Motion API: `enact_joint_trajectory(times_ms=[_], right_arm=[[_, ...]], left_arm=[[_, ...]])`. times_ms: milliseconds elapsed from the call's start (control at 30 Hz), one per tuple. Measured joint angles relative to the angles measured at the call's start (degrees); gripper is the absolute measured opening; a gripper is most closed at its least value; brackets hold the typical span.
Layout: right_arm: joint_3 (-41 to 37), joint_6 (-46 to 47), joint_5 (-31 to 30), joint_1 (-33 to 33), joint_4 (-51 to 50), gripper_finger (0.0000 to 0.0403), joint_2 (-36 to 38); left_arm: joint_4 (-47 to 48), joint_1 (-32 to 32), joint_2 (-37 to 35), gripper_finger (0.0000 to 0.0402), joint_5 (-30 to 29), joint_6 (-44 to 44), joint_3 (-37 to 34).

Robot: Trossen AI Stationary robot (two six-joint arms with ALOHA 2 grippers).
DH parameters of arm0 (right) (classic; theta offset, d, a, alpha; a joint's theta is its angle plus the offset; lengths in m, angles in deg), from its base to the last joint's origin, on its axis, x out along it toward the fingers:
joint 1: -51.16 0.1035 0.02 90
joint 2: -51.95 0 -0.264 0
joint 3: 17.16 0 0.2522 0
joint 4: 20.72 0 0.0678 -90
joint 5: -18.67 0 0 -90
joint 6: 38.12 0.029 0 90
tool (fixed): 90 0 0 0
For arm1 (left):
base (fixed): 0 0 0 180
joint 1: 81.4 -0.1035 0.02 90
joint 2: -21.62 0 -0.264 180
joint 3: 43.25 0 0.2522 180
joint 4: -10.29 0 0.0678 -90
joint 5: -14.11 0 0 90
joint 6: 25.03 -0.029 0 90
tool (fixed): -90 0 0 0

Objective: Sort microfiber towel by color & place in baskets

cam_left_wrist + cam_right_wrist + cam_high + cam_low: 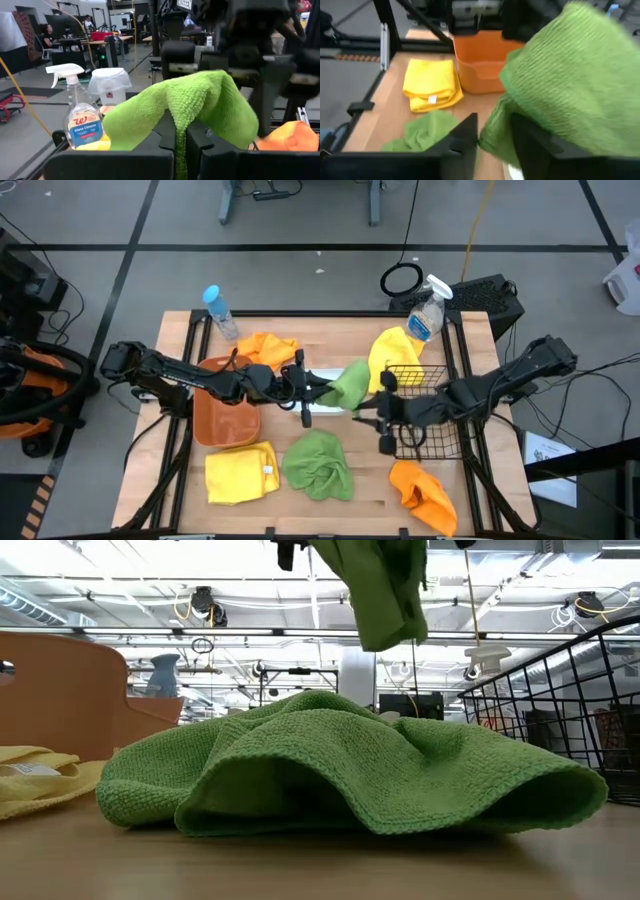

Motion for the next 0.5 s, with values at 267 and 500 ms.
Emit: enact_joint_trajectory(times_ms=[267, 500], right_arm=[[0.0, 4.2, -0.1, 3.7, -3.5, 0.0236, -3.0], [0.0, 14.2, 2.2, 8.8, -16.2, 0.0284, 0.5]], left_arm=[[0.5, 0.6, 0.0, 0.0008, 0.1, -2.9, 0.0], [2.2, 2.3, 0.0, 0.0008, 0.3, -8.0, 0.0]])
